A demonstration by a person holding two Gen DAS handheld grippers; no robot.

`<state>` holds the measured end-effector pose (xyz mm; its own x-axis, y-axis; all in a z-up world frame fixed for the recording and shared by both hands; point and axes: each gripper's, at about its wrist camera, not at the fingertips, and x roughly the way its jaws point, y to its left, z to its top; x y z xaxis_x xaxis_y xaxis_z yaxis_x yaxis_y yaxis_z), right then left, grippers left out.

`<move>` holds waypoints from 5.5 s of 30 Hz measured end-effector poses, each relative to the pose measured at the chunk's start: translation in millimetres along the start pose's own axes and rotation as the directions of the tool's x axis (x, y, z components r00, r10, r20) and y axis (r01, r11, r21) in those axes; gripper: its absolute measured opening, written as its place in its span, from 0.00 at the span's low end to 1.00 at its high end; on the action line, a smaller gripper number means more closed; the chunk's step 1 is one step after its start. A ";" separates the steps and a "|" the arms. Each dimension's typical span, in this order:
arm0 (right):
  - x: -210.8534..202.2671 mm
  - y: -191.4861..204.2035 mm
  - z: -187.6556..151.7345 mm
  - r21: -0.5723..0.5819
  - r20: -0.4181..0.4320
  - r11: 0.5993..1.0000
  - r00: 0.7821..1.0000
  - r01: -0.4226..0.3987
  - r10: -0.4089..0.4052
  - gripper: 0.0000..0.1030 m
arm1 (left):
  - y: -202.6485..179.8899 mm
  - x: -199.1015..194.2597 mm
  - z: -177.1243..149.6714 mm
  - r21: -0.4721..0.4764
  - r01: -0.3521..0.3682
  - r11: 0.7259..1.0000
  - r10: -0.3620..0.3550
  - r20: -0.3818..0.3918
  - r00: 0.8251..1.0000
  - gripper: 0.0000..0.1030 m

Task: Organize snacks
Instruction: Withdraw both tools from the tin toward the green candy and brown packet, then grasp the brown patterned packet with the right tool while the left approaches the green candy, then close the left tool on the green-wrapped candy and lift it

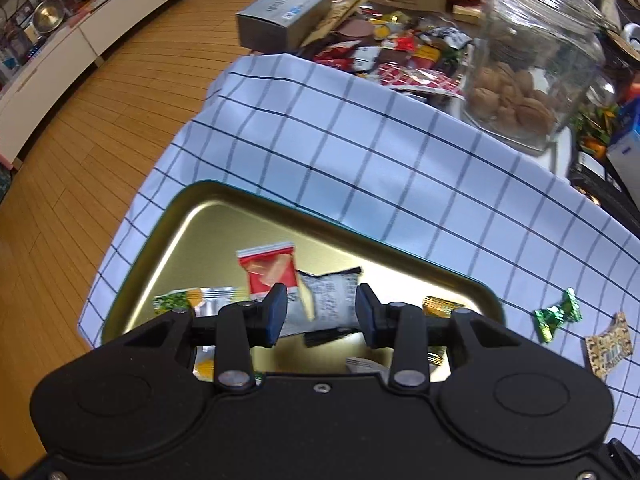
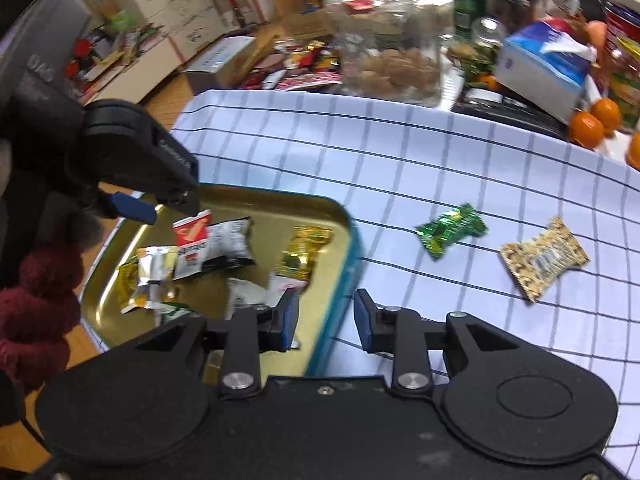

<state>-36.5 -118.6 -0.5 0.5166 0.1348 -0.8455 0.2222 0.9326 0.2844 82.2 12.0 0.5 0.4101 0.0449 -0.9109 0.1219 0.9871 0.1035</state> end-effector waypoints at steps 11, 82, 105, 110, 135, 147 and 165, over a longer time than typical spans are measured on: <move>-7.1 -61.7 6.4 0.169 -0.042 0.972 0.987 0.162 -0.157 0.35 | -57.2 -5.1 -15.1 0.136 0.063 0.989 -0.061 -0.020 0.998 0.46; 36.6 -131.1 40.3 0.316 -0.176 0.854 0.910 0.413 -0.376 0.34 | -86.2 -18.3 -19.2 0.089 0.203 0.975 -0.195 -0.091 0.976 0.45; -37.2 -139.2 -10.8 0.338 -0.155 0.884 0.945 0.324 -0.287 0.33 | -108.9 -3.9 -33.7 0.126 0.232 0.964 -0.223 -0.082 0.971 0.45; -42.3 -142.6 -9.9 0.371 -0.160 0.883 0.957 0.287 -0.243 0.33 | -114.1 -6.1 -39.3 0.145 0.229 0.963 -0.225 -0.037 0.974 0.45; -92.1 -171.7 -5.6 0.557 -0.068 0.822 0.993 0.116 -0.095 0.33 | -176.6 4.9 -58.0 0.564 0.083 0.821 -0.188 0.131 0.973 0.49; -101.7 -182.4 -4.0 0.595 -0.044 0.798 0.995 0.095 -0.086 0.33 | -183.7 31.3 -49.1 0.566 0.133 0.814 -0.194 0.048 0.980 0.50; -102.0 -180.5 -3.3 0.570 -0.047 0.812 0.991 0.130 -0.126 0.33 | -181.1 10.8 -73.4 0.389 0.144 0.910 -0.114 -0.100 0.988 0.29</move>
<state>-132.1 -299.6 32.9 0.4455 0.0321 -0.8947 0.7184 0.5836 0.3786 -1.8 -155.0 -57.4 0.3009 -0.0524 -0.9522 0.5212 0.8452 0.1182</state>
